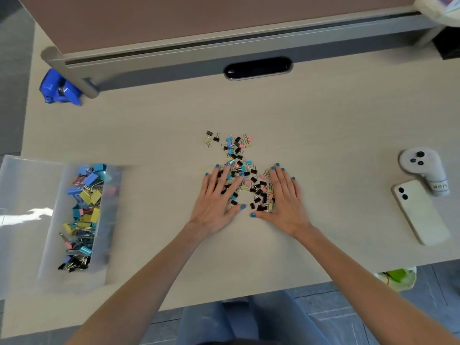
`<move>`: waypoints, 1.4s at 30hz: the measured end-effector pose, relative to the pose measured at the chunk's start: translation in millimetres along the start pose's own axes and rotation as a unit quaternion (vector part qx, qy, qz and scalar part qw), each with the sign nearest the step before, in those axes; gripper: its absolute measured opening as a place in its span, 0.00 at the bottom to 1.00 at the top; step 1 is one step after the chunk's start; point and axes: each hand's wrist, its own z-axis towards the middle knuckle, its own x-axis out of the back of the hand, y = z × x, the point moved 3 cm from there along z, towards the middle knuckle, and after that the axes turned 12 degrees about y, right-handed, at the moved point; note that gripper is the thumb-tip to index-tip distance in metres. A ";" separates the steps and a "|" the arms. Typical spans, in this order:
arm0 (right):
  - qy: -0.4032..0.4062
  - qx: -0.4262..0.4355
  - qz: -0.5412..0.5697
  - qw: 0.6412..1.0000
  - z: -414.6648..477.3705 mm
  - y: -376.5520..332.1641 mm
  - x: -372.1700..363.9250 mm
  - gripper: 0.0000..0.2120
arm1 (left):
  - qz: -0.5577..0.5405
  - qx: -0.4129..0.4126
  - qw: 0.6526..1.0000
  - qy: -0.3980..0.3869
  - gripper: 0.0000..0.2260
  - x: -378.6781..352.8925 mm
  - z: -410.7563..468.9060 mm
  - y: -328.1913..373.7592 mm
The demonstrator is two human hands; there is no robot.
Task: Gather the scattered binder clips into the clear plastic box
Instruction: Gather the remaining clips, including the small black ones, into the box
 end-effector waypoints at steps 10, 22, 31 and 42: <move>0.000 -0.027 0.003 1.000 25.2 -20.0 19.2 0.37 | 0.088 -0.054 0.995 0.009 0.32 24.2 44.2 8.0; -0.032 -0.065 0.056 0.996 47.5 -28.0 17.7 0.21 | -0.079 0.127 0.989 -0.004 0.14 23.3 60.7 28.6; -0.032 -0.088 0.051 0.994 49.8 -32.4 18.0 0.18 | -0.125 0.145 0.981 -0.002 0.11 20.0 60.4 29.2; -0.011 -0.080 0.204 0.976 52.9 -19.8 23.5 0.11 | -0.256 0.199 0.946 0.014 0.08 21.3 57.7 22.0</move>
